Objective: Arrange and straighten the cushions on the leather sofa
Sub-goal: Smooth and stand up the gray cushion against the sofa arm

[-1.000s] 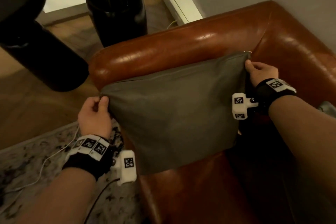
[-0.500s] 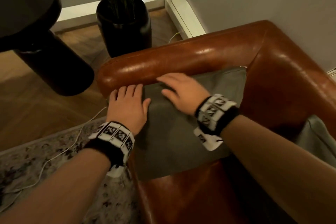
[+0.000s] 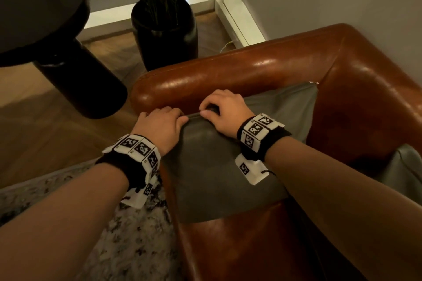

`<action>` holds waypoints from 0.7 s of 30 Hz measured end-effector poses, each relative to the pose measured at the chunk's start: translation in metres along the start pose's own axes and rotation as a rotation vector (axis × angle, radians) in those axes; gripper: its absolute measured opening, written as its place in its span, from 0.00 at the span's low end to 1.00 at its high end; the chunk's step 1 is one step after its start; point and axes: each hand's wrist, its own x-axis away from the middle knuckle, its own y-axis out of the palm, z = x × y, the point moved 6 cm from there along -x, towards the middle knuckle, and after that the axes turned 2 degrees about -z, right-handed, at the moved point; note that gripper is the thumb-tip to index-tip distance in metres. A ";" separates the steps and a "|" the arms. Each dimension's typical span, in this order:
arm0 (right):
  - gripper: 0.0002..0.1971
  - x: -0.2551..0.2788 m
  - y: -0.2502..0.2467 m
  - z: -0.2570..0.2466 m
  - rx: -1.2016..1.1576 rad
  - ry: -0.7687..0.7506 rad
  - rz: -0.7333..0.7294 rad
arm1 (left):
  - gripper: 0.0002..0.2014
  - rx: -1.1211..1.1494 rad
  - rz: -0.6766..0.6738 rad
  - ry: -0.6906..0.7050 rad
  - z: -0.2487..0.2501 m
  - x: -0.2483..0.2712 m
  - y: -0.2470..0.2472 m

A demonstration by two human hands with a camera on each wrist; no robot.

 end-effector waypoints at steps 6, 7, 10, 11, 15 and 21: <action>0.11 -0.011 -0.014 0.006 0.064 0.064 0.002 | 0.18 0.008 0.000 -0.040 -0.002 -0.003 0.000; 0.10 -0.012 -0.016 0.005 0.043 0.065 0.049 | 0.16 0.031 0.016 -0.037 -0.004 -0.005 -0.001; 0.12 -0.011 -0.010 0.000 0.079 -0.010 0.016 | 0.11 0.198 0.047 -0.056 -0.014 -0.006 -0.002; 0.14 -0.010 -0.006 0.004 0.116 -0.029 -0.060 | 0.11 0.228 0.047 -0.063 -0.017 -0.006 -0.001; 0.17 -0.002 -0.026 0.040 0.244 0.038 -0.182 | 0.11 0.187 0.072 0.009 -0.021 -0.002 0.001; 0.18 0.005 -0.058 0.084 0.312 0.137 -0.067 | 0.12 0.182 0.105 0.032 -0.015 -0.005 -0.003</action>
